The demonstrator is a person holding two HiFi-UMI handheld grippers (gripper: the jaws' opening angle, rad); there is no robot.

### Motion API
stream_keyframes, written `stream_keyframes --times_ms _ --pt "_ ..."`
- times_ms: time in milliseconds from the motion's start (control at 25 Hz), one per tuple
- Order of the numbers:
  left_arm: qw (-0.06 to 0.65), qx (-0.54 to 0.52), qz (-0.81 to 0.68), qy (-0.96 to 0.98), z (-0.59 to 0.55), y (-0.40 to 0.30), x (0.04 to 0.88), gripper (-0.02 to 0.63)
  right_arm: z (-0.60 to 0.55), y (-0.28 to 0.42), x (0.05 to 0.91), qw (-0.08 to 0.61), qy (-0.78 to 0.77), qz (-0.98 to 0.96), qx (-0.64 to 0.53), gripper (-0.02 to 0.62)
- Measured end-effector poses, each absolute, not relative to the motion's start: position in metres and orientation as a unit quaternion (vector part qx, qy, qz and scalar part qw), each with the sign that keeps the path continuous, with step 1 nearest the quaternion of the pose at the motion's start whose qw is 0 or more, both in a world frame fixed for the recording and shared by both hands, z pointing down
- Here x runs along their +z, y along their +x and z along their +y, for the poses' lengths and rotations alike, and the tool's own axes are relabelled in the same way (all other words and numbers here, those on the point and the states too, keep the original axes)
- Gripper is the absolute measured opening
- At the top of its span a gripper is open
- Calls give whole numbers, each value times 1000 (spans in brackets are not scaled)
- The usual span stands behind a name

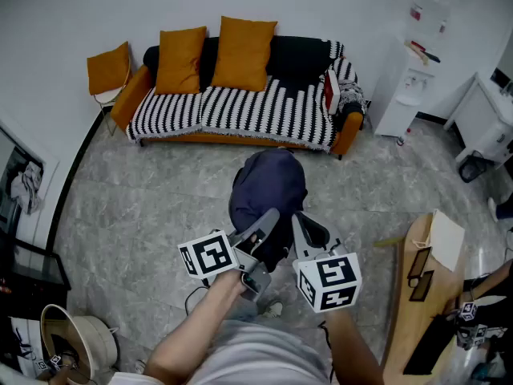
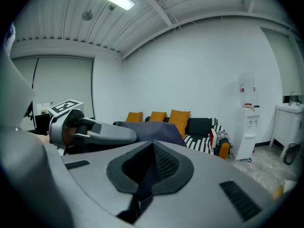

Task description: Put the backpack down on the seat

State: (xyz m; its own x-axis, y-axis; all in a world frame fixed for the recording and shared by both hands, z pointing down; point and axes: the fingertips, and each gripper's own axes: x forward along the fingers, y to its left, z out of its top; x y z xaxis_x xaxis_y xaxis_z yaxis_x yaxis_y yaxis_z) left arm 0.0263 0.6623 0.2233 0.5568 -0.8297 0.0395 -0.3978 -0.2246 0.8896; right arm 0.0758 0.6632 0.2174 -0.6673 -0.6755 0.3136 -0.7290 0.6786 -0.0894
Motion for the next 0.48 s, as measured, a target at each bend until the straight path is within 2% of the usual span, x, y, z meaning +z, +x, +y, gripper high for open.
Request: stream_keyframes --times_ms 480 --pt "484 -224 -417 736 656 23 238 44 651 81 217 118 393 -904 117 2"
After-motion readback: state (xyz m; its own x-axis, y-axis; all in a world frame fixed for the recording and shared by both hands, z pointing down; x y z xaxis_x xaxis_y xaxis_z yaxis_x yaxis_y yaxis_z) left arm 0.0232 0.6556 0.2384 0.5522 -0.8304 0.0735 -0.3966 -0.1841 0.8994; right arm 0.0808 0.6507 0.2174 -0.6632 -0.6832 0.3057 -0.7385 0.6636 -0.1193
